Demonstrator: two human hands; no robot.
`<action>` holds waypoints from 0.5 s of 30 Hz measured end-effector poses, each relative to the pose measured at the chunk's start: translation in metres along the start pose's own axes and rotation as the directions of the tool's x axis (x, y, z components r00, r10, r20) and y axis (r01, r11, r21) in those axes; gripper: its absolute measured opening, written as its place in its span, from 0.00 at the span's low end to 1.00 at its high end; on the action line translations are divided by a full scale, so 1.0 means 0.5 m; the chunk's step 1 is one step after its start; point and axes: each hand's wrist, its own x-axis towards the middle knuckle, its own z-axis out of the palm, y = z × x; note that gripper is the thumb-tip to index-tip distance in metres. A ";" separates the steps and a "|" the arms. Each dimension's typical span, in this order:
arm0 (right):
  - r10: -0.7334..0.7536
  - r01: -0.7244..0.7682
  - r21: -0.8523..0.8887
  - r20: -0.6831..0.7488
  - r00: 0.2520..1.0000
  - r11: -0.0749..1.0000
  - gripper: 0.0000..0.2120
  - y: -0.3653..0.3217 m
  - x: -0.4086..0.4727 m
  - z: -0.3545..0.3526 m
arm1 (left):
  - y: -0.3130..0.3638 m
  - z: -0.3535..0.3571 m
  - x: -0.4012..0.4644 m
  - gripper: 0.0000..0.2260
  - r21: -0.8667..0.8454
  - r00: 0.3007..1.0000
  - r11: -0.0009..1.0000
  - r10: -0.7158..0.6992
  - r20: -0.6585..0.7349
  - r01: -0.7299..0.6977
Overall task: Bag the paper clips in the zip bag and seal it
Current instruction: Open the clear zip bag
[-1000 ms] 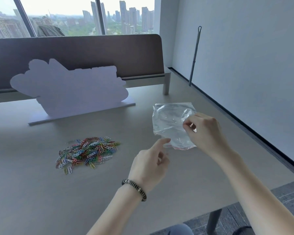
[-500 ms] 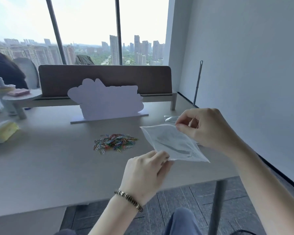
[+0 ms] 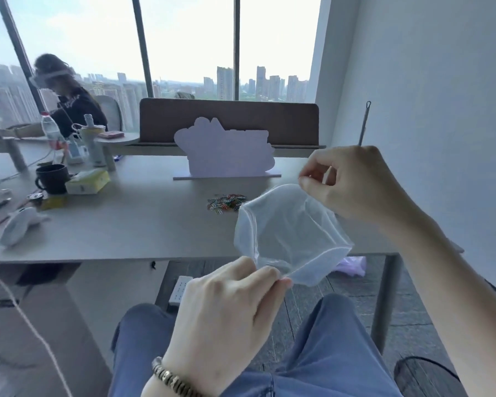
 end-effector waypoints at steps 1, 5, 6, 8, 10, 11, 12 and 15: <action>-0.003 0.002 0.014 0.025 1.000 1.000 0.04 -0.007 -0.006 0.011 | 0.001 -0.004 -0.011 0.13 0.020 1.000 1.000 -0.009 0.018 0.008; -0.004 -0.003 0.060 0.113 0.994 0.998 0.04 -0.013 -0.032 0.084 | -0.006 0.003 -0.054 0.16 0.102 0.995 0.994 -0.056 0.082 0.047; 0.002 -0.012 0.074 0.133 0.991 0.997 0.04 -0.012 -0.038 0.106 | -0.011 0.007 -0.063 0.16 0.117 0.994 0.991 -0.073 0.082 0.063; 0.018 -0.037 0.104 0.174 0.985 0.994 0.05 -0.004 -0.048 0.152 | -0.022 0.020 -0.079 0.17 0.145 0.991 0.984 -0.111 0.074 0.100; 0.037 -0.067 0.133 0.215 0.976 0.989 0.05 0.002 -0.057 0.195 | -0.035 0.037 -0.093 0.18 0.169 0.986 0.976 -0.152 0.065 0.140; 0.044 -0.079 0.145 0.232 0.972 0.986 0.05 0.004 -0.061 0.215 | -0.042 0.046 -0.100 0.18 0.178 0.983 0.971 -0.175 0.063 0.161; 0.047 -0.086 0.154 0.242 0.969 0.984 0.05 0.006 -0.064 0.234 | -0.049 0.055 -0.107 0.19 0.186 0.978 0.965 -0.199 0.065 0.184; 0.051 -0.099 0.169 0.269 0.962 0.981 0.05 0.009 -0.067 0.283 | -0.073 0.080 -0.121 0.20 0.210 0.961 0.946 -0.266 0.075 0.245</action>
